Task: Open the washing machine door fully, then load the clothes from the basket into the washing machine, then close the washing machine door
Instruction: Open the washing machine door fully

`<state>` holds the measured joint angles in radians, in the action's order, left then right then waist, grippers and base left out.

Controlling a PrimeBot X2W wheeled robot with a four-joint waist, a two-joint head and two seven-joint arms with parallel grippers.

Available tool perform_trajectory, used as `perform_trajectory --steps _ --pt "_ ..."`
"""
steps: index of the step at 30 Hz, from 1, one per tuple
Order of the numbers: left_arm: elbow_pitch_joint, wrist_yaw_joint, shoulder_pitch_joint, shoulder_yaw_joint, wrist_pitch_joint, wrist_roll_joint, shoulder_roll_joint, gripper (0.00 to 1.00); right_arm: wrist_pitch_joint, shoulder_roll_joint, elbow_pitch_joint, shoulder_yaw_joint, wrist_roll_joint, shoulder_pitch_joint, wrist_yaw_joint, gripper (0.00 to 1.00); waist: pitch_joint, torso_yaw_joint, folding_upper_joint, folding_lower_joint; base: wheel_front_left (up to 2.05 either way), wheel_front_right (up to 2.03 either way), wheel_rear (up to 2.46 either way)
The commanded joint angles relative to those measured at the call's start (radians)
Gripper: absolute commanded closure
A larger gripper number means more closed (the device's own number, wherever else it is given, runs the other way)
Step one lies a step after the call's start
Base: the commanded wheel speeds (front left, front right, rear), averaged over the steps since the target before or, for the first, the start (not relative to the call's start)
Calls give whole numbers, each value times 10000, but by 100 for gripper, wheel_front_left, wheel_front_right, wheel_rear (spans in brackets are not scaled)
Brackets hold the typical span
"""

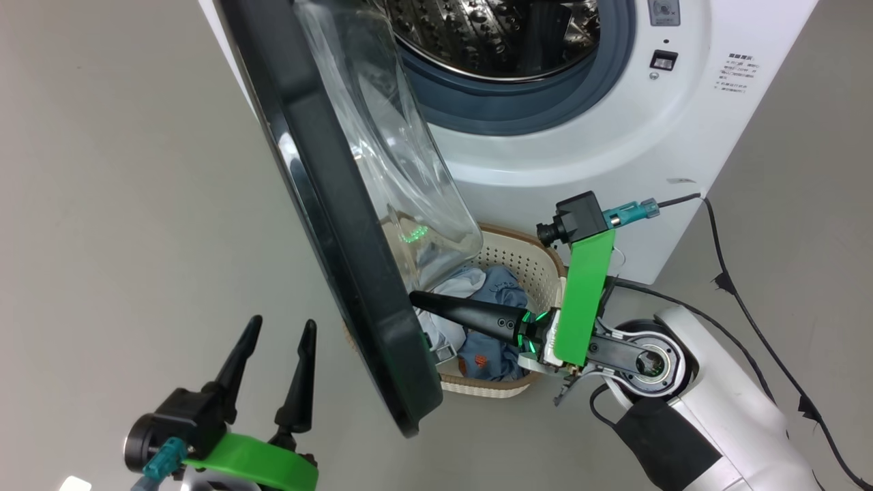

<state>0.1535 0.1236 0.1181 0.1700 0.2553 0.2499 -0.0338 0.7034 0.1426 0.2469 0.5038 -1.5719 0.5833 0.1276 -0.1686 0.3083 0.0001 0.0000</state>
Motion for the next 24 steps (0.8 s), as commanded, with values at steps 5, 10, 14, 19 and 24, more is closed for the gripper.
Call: perform_trajectory --steps 5,10,14,19,24 --pt "-251 25 43 -470 65 -7 -164 0 -261 -222 -216 60 214 -157 31 100 48 -142 -1 0 0 0 0" --pt "-139 36 7 -690 65 -20 -164 0 -713 118 -138 -99 450 -466 31 65 162 -510 -1 0 0 0 0" --pt "-107 49 -7 -822 65 -129 -164 0 -1090 371 -122 -192 620 -697 31 0 209 -793 -1 0 0 0 0" --pt "-73 62 -116 -955 65 -264 -164 0 -1709 692 -71 -218 958 -973 31 0 302 -1109 -1 0 0 0 0" --pt "-92 67 -262 -999 65 -330 -164 0 -2564 1066 -48 -307 1264 -1322 31 0 374 -1328 -1 0 0 0 0"
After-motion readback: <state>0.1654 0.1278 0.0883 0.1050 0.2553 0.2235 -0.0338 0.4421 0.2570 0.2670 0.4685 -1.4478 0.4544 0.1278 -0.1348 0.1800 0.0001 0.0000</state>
